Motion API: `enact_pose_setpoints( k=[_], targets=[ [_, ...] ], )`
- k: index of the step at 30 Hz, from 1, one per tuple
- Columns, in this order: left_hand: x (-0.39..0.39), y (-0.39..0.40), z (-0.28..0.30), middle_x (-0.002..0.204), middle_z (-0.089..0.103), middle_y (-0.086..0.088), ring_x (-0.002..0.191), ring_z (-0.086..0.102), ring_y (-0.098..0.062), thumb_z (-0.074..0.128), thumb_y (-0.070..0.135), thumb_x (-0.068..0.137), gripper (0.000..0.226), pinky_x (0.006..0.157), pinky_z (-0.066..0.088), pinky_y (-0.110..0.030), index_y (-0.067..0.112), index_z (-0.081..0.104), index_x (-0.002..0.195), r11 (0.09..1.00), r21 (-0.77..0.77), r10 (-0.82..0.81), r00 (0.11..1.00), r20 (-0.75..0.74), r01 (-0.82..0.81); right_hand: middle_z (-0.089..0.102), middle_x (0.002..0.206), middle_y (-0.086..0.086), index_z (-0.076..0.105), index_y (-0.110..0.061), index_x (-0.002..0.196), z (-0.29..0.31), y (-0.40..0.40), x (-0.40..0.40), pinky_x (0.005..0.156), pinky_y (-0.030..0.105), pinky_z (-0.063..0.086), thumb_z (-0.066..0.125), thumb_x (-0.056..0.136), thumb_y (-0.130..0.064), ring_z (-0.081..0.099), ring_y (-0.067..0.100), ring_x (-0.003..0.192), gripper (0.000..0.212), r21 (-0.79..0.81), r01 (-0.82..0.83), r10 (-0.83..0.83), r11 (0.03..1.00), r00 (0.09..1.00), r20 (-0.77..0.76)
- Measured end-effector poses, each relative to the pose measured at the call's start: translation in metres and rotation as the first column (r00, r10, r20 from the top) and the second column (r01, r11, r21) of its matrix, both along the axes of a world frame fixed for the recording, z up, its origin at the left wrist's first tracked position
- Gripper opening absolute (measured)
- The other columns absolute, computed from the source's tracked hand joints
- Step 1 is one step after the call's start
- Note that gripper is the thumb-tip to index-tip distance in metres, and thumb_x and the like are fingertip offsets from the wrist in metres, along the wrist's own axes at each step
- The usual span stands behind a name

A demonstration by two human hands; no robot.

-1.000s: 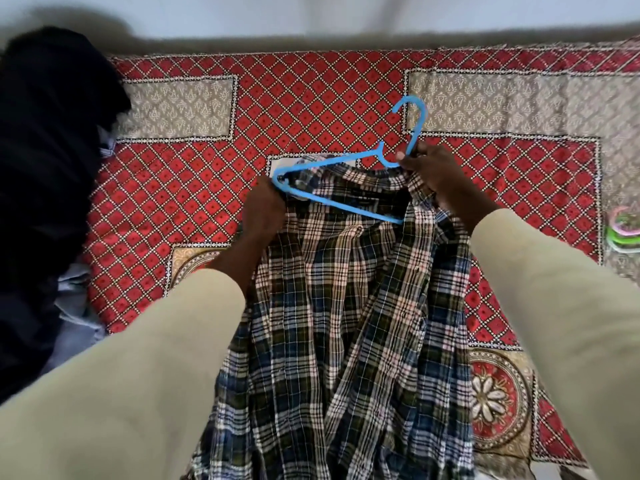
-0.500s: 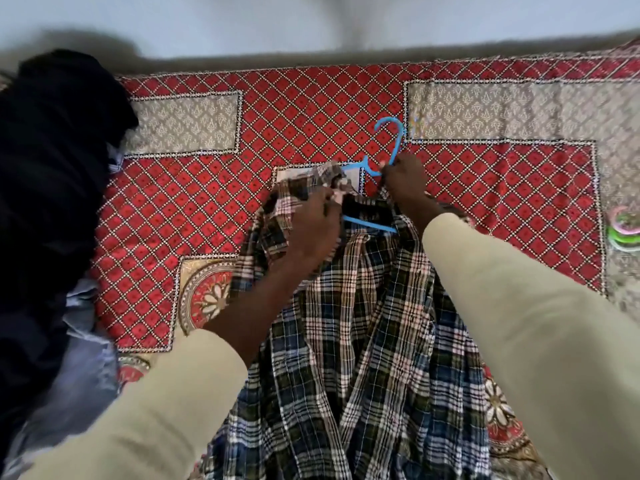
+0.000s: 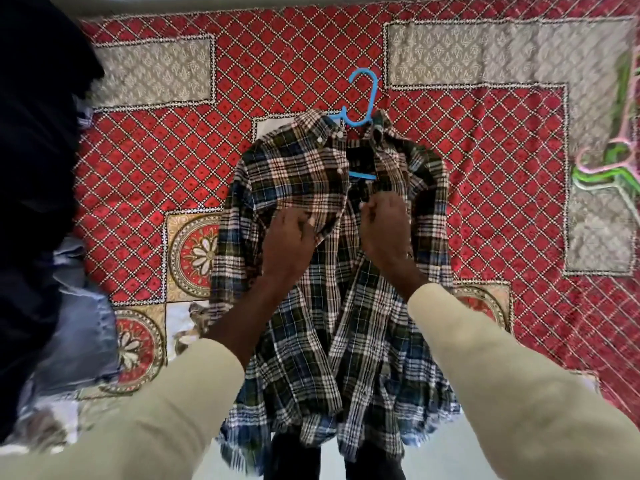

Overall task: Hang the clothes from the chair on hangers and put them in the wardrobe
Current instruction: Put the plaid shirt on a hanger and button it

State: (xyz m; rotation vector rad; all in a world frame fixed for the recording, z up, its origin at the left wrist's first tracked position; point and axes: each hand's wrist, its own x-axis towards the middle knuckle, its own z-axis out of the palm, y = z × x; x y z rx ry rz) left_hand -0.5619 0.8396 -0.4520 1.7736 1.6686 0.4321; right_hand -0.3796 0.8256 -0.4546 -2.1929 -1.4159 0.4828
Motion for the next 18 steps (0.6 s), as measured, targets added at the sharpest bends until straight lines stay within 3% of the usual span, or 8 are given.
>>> enact_pose_setpoints(
  k=[3,6,10,12,14,16,18],
  targets=[
    [-0.007,-0.054,0.004,0.075,0.056,-0.004,0.066,0.049,-0.023,0.056,0.032,0.096,0.03,0.058,0.033,-0.031,0.009,0.056,0.079,0.962,-0.098,0.244,0.965,-0.098,-0.253,0.061,0.082,0.007,0.057,-0.009,0.091,0.004,-0.072,-0.033,0.059,0.028,0.032,0.055,0.096,-0.02,0.058,0.029,0.073,0.012,-0.142,-0.054,0.045,0.988,0.997,-0.069],
    [-0.02,-0.119,0.0,0.064,0.057,-0.011,0.056,0.05,-0.027,0.053,0.04,0.098,0.044,0.054,0.03,-0.03,0.004,0.056,0.072,0.875,-0.27,0.362,0.914,-0.185,-0.401,0.066,0.075,0.007,0.059,-0.012,0.095,0.002,-0.135,-0.065,0.055,0.027,0.032,0.052,0.099,-0.034,0.063,0.03,0.067,0.024,-0.338,-0.159,0.107,0.928,0.98,-0.168],
    [-0.048,-0.191,-0.012,0.075,0.066,-0.015,0.071,0.062,-0.034,0.052,0.043,0.097,0.041,0.059,0.04,-0.033,0.009,0.058,0.076,0.833,-0.411,0.311,0.927,-0.207,-0.371,0.069,0.097,0.011,0.059,-0.016,0.106,-0.004,-0.204,-0.096,0.07,0.035,0.05,0.053,0.093,-0.051,0.066,0.032,0.09,0.037,-0.638,-0.208,0.039,0.741,0.962,-0.269],
    [-0.061,-0.215,-0.015,0.077,0.065,-0.012,0.075,0.063,-0.034,0.057,0.04,0.094,0.034,0.061,0.044,-0.035,0.012,0.056,0.077,0.863,-0.413,0.246,0.956,-0.157,-0.29,0.068,0.104,0.01,0.061,-0.015,0.105,-0.004,-0.23,-0.106,0.075,0.035,0.049,0.062,0.089,-0.043,0.064,0.032,0.097,0.032,-0.686,-0.168,-0.041,0.708,0.96,-0.277],
    [-0.074,-0.233,-0.013,0.092,0.061,-0.011,0.086,0.06,-0.032,0.061,0.037,0.092,0.027,0.069,0.045,-0.036,0.01,0.058,0.089,0.901,-0.36,0.189,0.966,-0.179,-0.243,0.067,0.109,0.01,0.063,-0.013,0.111,-0.003,-0.248,-0.115,0.079,0.034,0.049,0.064,0.089,-0.032,0.064,0.032,0.102,0.029,-0.706,-0.175,-0.031,0.686,0.963,-0.269],
    [-0.086,-0.245,-0.011,0.114,0.055,-0.014,0.102,0.055,-0.032,0.063,0.041,0.091,0.039,0.081,0.047,-0.039,0.008,0.056,0.112,0.915,-0.328,0.143,0.949,-0.282,-0.236,0.069,0.108,0.012,0.064,-0.011,0.115,0.0,-0.259,-0.123,0.078,0.035,0.053,0.06,0.091,-0.023,0.066,0.033,0.097,0.027,-0.706,-0.179,-0.069,0.686,0.949,-0.308],
    [-0.099,-0.255,-0.012,0.128,0.049,-0.018,0.113,0.051,-0.035,0.065,0.039,0.089,0.05,0.09,0.046,-0.043,0.007,0.05,0.125,0.92,-0.317,0.114,0.931,-0.347,-0.231,0.071,0.098,0.014,0.065,-0.006,0.108,0.004,-0.268,-0.13,0.065,0.029,0.056,0.06,0.092,-0.017,0.067,0.028,0.078,0.02,-0.677,-0.169,-0.196,0.717,0.883,-0.427]
  ],
)
